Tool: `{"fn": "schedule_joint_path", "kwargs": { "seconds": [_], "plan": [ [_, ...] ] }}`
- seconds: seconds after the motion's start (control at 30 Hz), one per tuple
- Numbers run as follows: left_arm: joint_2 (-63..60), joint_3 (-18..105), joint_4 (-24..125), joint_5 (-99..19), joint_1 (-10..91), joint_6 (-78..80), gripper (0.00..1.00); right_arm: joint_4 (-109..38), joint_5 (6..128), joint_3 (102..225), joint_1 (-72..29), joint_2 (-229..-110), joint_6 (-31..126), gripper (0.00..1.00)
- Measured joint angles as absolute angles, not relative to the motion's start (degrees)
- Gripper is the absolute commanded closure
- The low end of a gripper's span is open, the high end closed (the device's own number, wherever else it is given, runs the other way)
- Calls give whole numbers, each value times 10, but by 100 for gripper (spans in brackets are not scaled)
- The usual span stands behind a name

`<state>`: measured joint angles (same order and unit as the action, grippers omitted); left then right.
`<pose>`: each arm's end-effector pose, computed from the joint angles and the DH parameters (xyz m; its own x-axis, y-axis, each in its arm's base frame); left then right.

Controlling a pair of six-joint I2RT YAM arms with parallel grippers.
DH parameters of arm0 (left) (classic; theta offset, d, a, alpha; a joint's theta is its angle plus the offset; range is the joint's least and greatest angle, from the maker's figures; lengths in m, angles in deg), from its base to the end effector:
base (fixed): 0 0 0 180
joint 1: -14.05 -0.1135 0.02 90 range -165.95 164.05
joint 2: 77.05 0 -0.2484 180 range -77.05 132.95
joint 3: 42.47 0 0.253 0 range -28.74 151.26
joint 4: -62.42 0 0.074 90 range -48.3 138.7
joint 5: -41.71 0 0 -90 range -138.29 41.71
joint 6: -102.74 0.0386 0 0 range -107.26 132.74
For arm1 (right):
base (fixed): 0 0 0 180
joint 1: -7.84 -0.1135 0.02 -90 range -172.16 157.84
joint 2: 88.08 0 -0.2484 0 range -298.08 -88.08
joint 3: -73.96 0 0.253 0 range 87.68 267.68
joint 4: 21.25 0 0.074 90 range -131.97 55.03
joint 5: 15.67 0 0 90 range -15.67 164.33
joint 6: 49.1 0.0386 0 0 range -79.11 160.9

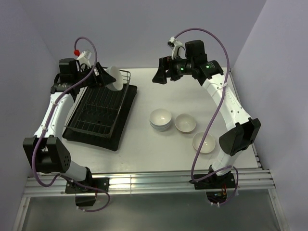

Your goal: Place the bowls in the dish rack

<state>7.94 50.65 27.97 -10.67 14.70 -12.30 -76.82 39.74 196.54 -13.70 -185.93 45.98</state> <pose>0.3422 -0.0274 0.3504 -0.6371 -0.3280 -0.6975 0.3162 0.7141 -0.6246 0.3403 0.1579 0.4112 -0.5419 -0.1355 -0.8295 -0.7104 0.6011 0.3659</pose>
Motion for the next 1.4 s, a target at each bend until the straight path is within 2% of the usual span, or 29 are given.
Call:
{"fn": "schedule_joint_path", "kwargs": {
  "seconds": [0.4,0.73,1.4],
  "plan": [
    [156,565,208,-199,144,48,100,-788,393,1964,-112,-1858,457,0],
    [226,599,196,-212,144,141,100,-805,402,1962,-101,-1856,449,0],
    [275,632,165,-219,167,213,100,-817,422,1959,-95,-1856,435,0]
  ]
}}
